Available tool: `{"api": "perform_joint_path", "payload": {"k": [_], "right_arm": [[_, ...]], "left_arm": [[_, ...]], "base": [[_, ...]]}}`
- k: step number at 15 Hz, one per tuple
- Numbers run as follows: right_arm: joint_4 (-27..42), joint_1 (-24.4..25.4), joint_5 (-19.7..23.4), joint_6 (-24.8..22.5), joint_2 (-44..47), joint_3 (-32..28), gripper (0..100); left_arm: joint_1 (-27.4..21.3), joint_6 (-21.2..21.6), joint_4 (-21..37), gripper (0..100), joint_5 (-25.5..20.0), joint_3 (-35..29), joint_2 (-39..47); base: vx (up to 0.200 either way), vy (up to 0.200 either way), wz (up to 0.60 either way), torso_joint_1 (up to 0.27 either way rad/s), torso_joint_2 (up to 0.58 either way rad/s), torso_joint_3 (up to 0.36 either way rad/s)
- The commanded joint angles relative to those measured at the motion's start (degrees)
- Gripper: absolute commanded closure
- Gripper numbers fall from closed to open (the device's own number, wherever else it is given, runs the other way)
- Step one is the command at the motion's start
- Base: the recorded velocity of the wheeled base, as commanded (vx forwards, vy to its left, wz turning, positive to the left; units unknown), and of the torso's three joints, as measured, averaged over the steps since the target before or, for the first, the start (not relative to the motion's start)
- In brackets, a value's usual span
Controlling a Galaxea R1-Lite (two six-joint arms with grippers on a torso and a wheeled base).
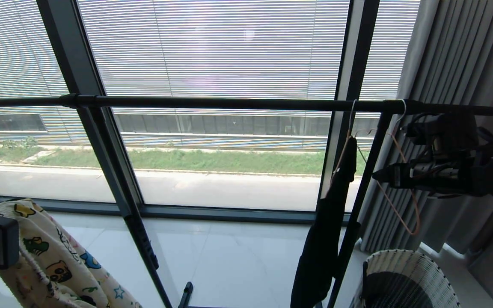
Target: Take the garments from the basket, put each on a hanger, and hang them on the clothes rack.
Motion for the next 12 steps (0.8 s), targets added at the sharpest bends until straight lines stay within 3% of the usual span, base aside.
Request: {"api": "perform_joint_path", "payload": {"k": [1,2,3,12], "right_arm": [[0.0,0.1,0.0,0.0,0.0,0.0,0],[0.0,0.1,0.1,0.1,-0.1,0.0,0],[0.0,0.0,0.1,0.1,-0.1,0.0,100],[-0.4,0.0,-0.7,0.9,-0.7,0.3,100]], "left_arm": [[0.0,0.0,0.0,100,0.0,0.0,0.0],[0.0,0.0,0.0,100,0.0,0.0,0.0],[0.0,-0.1,0.0,100,0.0,0.0,0.0],[0.1,-0.1,0.0,100,0.1,0.2,-0.6]], "base": [[0.000,0.000,0.00,0.000,0.00,0.000],[0.000,0.000,0.00,0.000,0.00,0.000],[0.000,0.000,0.00,0.000,0.00,0.000],[0.000,0.000,0.00,0.000,0.00,0.000]]}}
